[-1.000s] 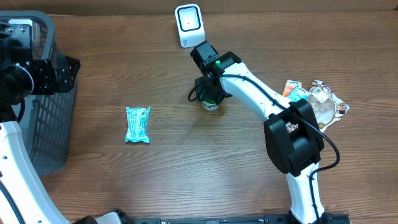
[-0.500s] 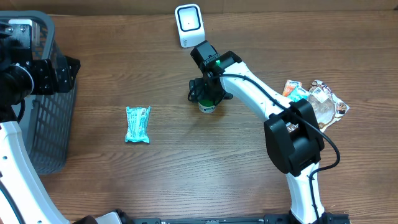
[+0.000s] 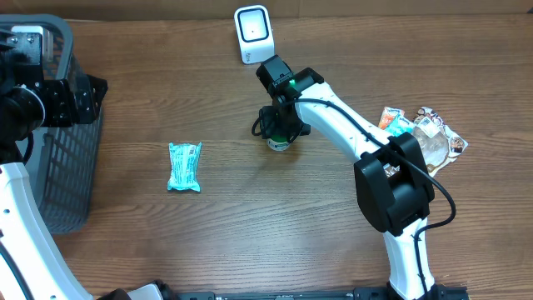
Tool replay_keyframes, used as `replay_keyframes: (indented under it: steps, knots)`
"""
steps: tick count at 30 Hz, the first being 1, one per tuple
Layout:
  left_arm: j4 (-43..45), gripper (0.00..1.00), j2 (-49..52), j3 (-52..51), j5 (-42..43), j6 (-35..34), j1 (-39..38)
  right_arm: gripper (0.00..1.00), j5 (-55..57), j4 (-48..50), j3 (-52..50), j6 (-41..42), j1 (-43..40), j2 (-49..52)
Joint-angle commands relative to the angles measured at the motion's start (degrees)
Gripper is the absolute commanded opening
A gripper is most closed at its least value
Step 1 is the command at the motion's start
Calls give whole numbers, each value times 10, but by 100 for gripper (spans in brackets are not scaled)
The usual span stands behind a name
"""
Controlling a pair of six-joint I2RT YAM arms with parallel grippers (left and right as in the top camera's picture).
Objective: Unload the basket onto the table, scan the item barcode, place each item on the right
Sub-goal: 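Lift the jar and hold it near the white scanner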
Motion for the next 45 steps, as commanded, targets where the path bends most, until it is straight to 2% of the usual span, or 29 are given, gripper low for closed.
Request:
replay_keyframes:
  steps: [1, 7, 11, 16, 22, 28, 36, 45]
  knots:
    - [1, 100, 1, -1, 6, 11, -4, 63, 9, -2, 18, 21, -3, -1]
    - [1, 100, 1, -1, 6, 11, -4, 63, 9, -19, 25, 46, -3, -12]
    - [1, 99, 1, -1, 6, 11, -4, 74, 9, -16, 29, 46, -3, -14]
    - [0, 100, 1, -1, 6, 11, -4, 80, 9, -20, 36, 43, -3, -15]
    - [1, 100, 1, -1, 6, 11, -4, 78, 19, -59, 73, 28, -3, -15]
    - [0, 99, 1, -1, 6, 11, -4, 76, 24, -83, 63, 17, 0, -14]
    - [1, 100, 1, -1, 6, 11, -4, 77, 24, -43, 14, 1, 13, -13]
    - [1, 99, 1, -1, 6, 11, -4, 76, 39, -32, 14, -14, 11, -13]
